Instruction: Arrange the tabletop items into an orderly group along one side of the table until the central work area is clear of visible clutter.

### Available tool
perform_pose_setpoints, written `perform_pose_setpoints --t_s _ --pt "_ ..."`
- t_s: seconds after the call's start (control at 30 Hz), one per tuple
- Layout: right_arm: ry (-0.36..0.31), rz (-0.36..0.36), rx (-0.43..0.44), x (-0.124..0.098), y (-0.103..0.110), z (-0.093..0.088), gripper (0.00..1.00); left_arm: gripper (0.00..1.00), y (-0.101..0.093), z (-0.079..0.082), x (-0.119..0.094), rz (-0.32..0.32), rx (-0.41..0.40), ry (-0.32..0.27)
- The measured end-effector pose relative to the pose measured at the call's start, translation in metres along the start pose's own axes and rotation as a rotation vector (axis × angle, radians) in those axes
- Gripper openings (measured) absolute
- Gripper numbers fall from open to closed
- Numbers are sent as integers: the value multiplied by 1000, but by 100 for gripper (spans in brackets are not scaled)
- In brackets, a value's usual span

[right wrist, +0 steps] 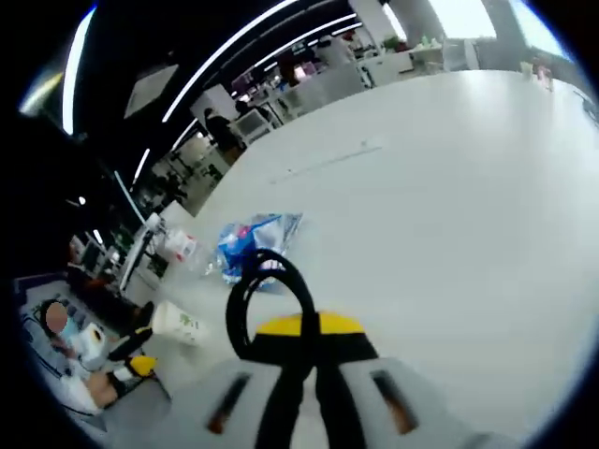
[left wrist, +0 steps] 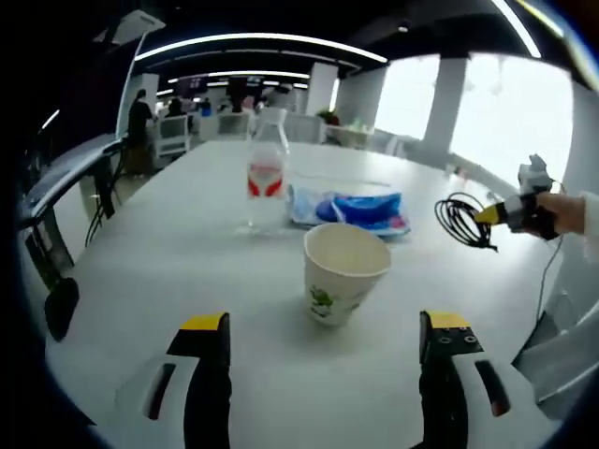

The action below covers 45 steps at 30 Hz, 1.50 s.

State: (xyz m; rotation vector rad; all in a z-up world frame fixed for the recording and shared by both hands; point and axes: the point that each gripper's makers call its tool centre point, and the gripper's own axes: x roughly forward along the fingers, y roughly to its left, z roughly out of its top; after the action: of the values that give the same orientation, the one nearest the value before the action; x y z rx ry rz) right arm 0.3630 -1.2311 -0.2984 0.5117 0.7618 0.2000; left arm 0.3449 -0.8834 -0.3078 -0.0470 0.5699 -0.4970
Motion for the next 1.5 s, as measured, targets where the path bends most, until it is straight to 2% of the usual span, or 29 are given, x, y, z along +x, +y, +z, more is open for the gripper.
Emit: perform_pose_setpoints --t_s 0.17,0.23,0.33,0.47,0.57,0.67,0.83,0.97,1.1,1.23,1.37,1.5 --pt "-6 -13 23 -19 -22 -6 0 78 0 -6 -9 35 -10 6" --pt "-5 -15 33 -24 -28 -8 0 79 -1 0 -12 43 -66 -31" --pt "7 -10 41 -32 -38 -12 0 79 -3 4 -15 58 -56 -48" --pt "14 -10 46 -40 -49 -14 0 79 -15 1 -16 58 -40 -41" --pt "21 -10 51 -44 -58 -16 0 80 -22 6 -18 64 -66 -76" --pt "31 -15 45 -46 -66 -17 0 80 -29 5 -17 73 -64 -74" --pt "54 -16 39 -43 -80 -18 0 79 -35 4 -18 88 -83 -83" --pt "76 -3 19 -38 -82 -17 0 78 -40 7 -20 106 -82 -99" --pt "123 -16 -21 -30 -89 -23 0 78 -43 6 -20 128 -86 -108" --pt "125 -4 -17 -26 -89 -23 0 78 -47 8 -21 140 -98 -121" --pt "149 -9 -49 -14 -98 -21 0 78 -50 9 -22 155 -102 -129" --pt "179 -51 -145 -5 -112 -20 1 78 -52 11 -21 162 -102 -142"
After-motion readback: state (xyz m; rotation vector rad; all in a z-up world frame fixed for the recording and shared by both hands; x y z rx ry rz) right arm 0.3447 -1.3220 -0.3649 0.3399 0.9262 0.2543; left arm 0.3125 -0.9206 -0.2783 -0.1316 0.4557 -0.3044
